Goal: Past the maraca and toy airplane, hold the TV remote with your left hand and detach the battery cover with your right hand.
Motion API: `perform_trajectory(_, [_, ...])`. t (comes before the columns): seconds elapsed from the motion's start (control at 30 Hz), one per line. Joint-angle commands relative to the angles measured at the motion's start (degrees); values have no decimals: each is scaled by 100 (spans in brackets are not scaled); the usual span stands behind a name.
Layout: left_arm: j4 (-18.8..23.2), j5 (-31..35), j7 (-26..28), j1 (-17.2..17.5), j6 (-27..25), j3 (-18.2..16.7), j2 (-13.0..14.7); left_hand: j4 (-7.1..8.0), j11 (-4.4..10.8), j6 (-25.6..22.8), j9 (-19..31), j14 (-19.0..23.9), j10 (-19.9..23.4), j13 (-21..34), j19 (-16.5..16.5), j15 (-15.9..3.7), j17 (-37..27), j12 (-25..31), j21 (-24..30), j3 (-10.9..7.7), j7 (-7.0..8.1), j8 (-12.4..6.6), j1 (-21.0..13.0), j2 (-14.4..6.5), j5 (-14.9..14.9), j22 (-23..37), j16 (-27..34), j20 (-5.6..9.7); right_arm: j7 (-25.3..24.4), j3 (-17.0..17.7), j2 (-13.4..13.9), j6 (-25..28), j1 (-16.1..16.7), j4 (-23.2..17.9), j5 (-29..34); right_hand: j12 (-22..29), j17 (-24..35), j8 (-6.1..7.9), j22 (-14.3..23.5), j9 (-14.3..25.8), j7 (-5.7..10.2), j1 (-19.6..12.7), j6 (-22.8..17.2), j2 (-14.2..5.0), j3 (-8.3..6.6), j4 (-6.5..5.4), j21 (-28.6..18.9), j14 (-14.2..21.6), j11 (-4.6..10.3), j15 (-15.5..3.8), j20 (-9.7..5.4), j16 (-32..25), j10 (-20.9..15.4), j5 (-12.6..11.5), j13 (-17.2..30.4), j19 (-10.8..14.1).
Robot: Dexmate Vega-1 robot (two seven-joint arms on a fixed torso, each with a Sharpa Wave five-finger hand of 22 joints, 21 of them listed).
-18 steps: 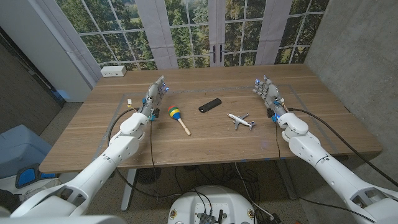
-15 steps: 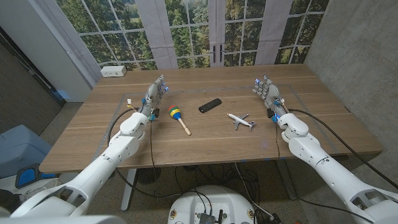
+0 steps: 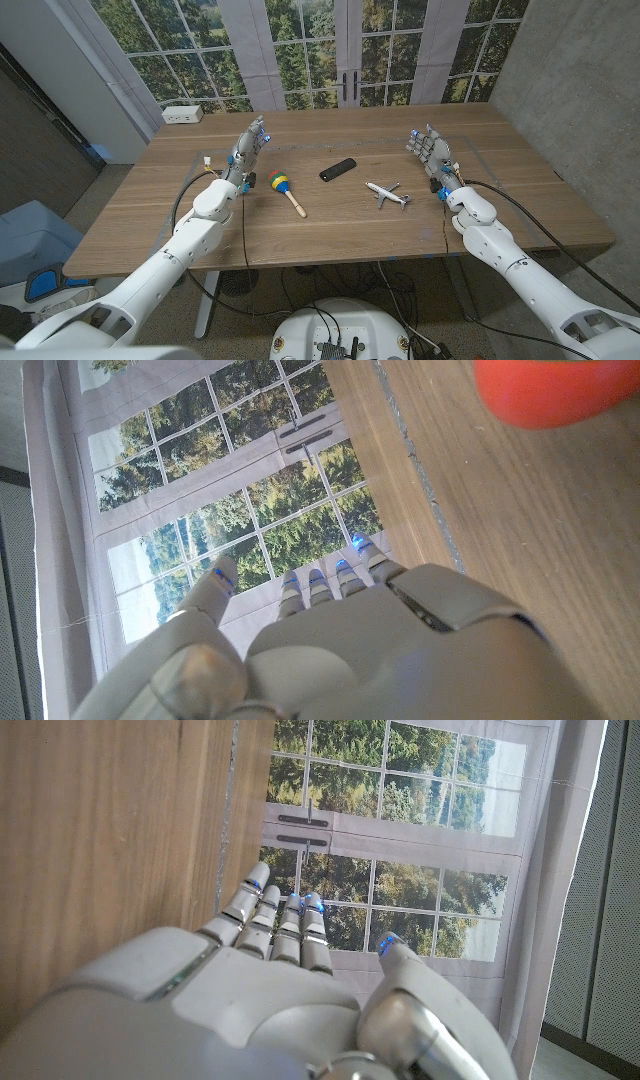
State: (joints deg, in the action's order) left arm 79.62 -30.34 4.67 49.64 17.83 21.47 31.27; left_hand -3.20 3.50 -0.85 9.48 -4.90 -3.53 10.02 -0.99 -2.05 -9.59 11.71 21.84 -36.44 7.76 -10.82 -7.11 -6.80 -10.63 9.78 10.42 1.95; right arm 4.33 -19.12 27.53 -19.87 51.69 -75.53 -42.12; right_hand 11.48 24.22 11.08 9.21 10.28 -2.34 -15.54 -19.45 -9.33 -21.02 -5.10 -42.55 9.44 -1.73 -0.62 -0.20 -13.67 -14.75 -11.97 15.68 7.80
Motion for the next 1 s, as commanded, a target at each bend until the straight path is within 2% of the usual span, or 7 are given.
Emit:
perform_trajectory(0.03, [327,779,293,-173,-276,245,257,-63,8,-77,33,79,79,11,101,-327,-20,52,0,-20,34,-36,-52,10,0,24,43,78,-187,50,93,91,198,-202,2,44,2,16,31,26,-18,-42,-43,76,-24,61,31,41,-32,10,4,-41,-81,20,-5,69])
perform_trajectory(0.43, [514,1119,413,-308,-517,346,333,-234,7,-273,40,368,334,19,200,-179,-19,81,-53,-26,48,-28,-80,50,27,34,83,-130,-329,90,175,57,374,-349,70,60,-31,36,34,28,-17,-126,-112,59,-67,185,98,40,-54,24,7,-44,-144,43,-43,84])
perform_trajectory(0.6, [661,1354,512,-331,-690,407,420,-337,37,-357,46,603,519,25,358,-115,-23,111,-45,-23,25,-21,-97,83,43,39,119,-222,-397,135,217,13,503,-487,75,73,-43,48,35,29,-28,-154,-157,55,-81,231,123,50,-63,35,37,-51,-188,56,-57,98])
perform_trajectory(0.83, [965,1914,806,-359,-1029,538,552,-501,87,-490,52,887,727,34,497,-134,-24,135,-65,-14,-23,-28,-164,152,66,39,146,-280,-448,152,254,-15,599,-593,105,96,-54,52,38,31,-34,-178,-191,48,-94,279,152,73,-99,61,71,-65,-258,73,-73,117])
perform_trajectory(1.0, [1103,2198,879,-403,-1196,615,617,-555,99,-550,53,987,779,37,552,-141,-27,136,-69,-7,-30,-37,-190,189,75,39,157,-305,-501,168,251,-44,644,-647,117,104,-59,55,40,32,-59,-185,-211,46,-98,302,165,86,-92,68,103,-74,-287,84,-81,139])
